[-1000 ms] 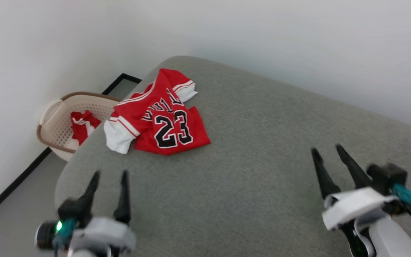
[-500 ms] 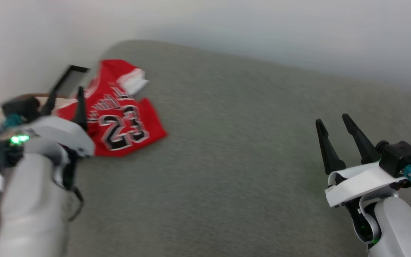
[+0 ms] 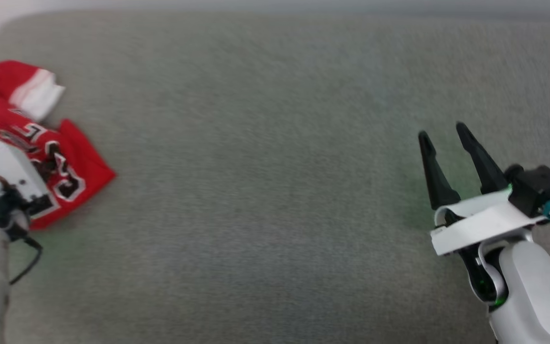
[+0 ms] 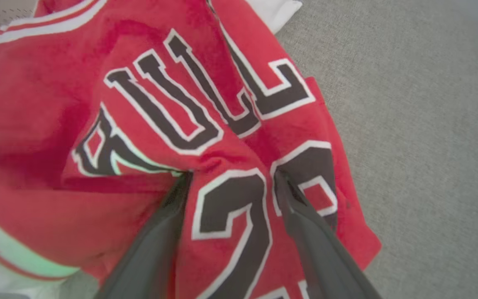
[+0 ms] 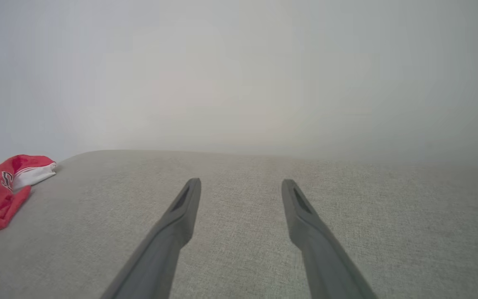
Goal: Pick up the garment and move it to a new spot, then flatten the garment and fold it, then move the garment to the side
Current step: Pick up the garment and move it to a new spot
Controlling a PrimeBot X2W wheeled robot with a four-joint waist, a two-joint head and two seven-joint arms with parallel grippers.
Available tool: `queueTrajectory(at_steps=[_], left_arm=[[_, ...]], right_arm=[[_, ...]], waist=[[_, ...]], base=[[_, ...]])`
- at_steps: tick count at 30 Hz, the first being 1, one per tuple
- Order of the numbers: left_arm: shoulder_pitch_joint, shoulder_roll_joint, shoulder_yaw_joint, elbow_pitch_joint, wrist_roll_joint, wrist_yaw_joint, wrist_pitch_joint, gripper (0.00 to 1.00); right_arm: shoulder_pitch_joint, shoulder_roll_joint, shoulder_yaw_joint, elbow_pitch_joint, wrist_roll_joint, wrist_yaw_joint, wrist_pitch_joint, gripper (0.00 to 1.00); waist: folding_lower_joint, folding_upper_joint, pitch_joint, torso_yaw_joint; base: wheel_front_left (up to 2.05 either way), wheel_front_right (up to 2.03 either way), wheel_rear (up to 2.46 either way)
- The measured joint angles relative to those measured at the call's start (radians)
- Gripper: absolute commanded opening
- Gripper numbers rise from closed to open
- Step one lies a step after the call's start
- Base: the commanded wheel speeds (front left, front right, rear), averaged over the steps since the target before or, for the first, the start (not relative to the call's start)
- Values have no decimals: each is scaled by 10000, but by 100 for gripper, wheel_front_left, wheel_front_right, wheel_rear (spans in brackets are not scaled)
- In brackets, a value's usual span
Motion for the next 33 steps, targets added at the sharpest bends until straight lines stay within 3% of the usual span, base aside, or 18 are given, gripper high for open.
queueTrajectory(at_steps=[9,12,13,18,26,33], left_arm=[[-192,669,453,299,-527,142,401,100],[-186,844,477,305,-579,151,443,9],[-186,888,531,301,-625,155,422,0],[-48,890,441,276,-642,136,-430,0],[148,663,-198,-288,-230,35,-2702,0],[11,17,-1624,-2282,-790,4,-3292,0]], right_arm=[[-714,-267,445,-153,-40,0,2,100],[-732,-320,535,-169,-44,0,2,100],[-732,-343,564,-182,-44,0,2,100],[-742,-378,581,-194,-10,0,2,100],[-407,-138,405,-46,96,0,2,100],[121,115,65,-17,236,0,0,100]], waist=[[0,0,1211,-928],[0,0,1426,-1174],[0,0,1462,-1241],[0,0,1363,-1334],[0,0,594,-1123],[0,0,-227,-933]], base=[[0,0,0],[0,0,0],[0,0,0],[0,0,0],[0,0,0],[0,0,0]])
